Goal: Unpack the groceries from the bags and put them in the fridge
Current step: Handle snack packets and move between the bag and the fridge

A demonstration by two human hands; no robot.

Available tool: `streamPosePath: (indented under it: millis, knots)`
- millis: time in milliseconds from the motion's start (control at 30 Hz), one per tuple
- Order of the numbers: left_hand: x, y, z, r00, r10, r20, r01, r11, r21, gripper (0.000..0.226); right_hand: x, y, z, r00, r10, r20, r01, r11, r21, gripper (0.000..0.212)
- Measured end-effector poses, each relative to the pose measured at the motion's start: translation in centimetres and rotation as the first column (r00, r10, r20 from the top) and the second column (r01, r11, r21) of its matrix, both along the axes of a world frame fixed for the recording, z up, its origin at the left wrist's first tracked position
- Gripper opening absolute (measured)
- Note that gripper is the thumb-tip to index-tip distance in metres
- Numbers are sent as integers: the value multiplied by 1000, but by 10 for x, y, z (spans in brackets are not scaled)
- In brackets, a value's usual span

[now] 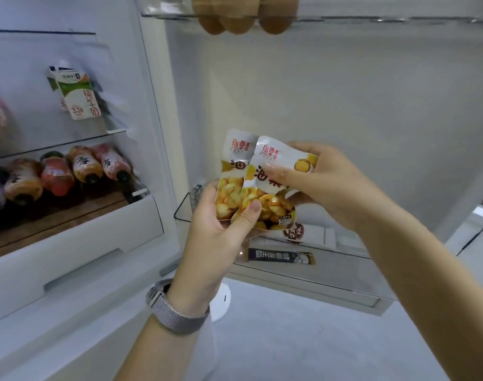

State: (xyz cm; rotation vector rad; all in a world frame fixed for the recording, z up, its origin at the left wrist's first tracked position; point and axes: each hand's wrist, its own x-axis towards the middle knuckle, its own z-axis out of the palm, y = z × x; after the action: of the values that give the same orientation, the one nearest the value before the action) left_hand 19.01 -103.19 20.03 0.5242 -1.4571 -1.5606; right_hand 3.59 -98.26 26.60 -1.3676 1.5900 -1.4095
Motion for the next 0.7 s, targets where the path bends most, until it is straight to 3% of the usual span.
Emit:
streamPosePath:
  millis: [133, 267, 333, 433, 533, 700]
  knots:
    - [-5, -15, 7, 970, 40, 239, 4, 983, -184, 42, -9, -10, -1, 998, -52, -17, 52, 999, -14, 14]
    - [4, -35, 4, 831, 250, 496, 6, 889, -458, 45, -19, -21, -8, 990, -140, -22, 140, 990, -3, 11]
    - [14, -43, -2, 795, 362, 486, -41, 833, -552, 38, -26, -28, -14, 978, -202, -49, 203, 979, 30, 9]
    - [33, -49, -9, 824, 351, 444, -67, 839, -539, 12, -33, -37, -26, 971, -181, -159, 207, 964, 167, 10]
    - [49, -47, -10, 841, 314, 440, -9, 822, -569, 9, -32, -46, -41, 965, -110, -240, 180, 939, 293, 23]
    - [70, -40, -10, 843, 261, 470, 60, 823, -565, 8, -27, -53, -58, 974, -67, -216, 155, 895, 419, 17]
